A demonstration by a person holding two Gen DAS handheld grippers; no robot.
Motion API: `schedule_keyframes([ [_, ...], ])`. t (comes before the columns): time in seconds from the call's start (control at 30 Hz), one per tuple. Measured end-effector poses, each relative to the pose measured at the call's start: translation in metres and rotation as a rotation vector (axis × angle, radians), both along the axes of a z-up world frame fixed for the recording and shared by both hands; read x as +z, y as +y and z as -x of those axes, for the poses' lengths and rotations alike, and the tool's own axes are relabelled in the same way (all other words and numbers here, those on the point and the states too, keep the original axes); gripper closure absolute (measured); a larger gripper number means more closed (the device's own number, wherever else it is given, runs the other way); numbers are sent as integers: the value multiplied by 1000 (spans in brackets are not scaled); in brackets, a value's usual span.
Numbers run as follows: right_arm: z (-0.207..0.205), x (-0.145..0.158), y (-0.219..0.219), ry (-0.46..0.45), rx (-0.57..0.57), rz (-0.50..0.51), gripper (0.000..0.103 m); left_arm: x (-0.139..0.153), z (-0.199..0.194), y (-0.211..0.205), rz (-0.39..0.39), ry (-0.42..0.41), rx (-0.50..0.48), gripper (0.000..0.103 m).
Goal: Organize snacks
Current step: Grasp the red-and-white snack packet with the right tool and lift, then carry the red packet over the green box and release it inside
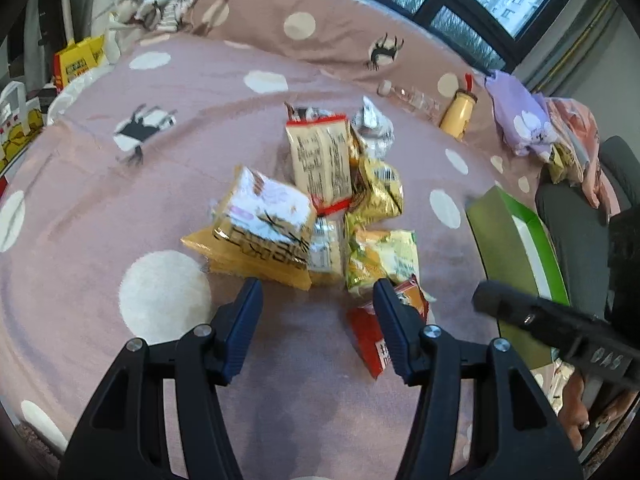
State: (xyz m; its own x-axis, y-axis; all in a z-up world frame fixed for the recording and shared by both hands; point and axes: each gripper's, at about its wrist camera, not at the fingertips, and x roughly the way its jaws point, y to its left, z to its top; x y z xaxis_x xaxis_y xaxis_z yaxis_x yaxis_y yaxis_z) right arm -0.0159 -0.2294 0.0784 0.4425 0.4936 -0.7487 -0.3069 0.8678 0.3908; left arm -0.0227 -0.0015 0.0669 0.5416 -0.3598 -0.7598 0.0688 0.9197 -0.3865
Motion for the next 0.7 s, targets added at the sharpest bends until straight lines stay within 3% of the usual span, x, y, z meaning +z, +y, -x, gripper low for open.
schedule_keyframes([
  [0.03,-3,-1,-4,6,-22,-13,39,-3,-1,-3,1,8,-7,46],
  [0.07,-5,-4,-6,24,-45,-24,34,-5,-2,-6,-3,15,-16,46],
  [0.47,-38,-65,-6,236,-115,-67,34,-37,-3,-47,-27,151,-116,45],
  [0.57,-36,-66,-1,252,-96,-75,35,-37,0,-55,-72,114,-114,47],
  [0.63,-32,-63,4,241,-76,-66,44,-36,1,-58,-47,109,-137,53],
  [0.7,-28,-56,7,220,-74,-35,45,-32,2,-61,-51,100,-124,55],
])
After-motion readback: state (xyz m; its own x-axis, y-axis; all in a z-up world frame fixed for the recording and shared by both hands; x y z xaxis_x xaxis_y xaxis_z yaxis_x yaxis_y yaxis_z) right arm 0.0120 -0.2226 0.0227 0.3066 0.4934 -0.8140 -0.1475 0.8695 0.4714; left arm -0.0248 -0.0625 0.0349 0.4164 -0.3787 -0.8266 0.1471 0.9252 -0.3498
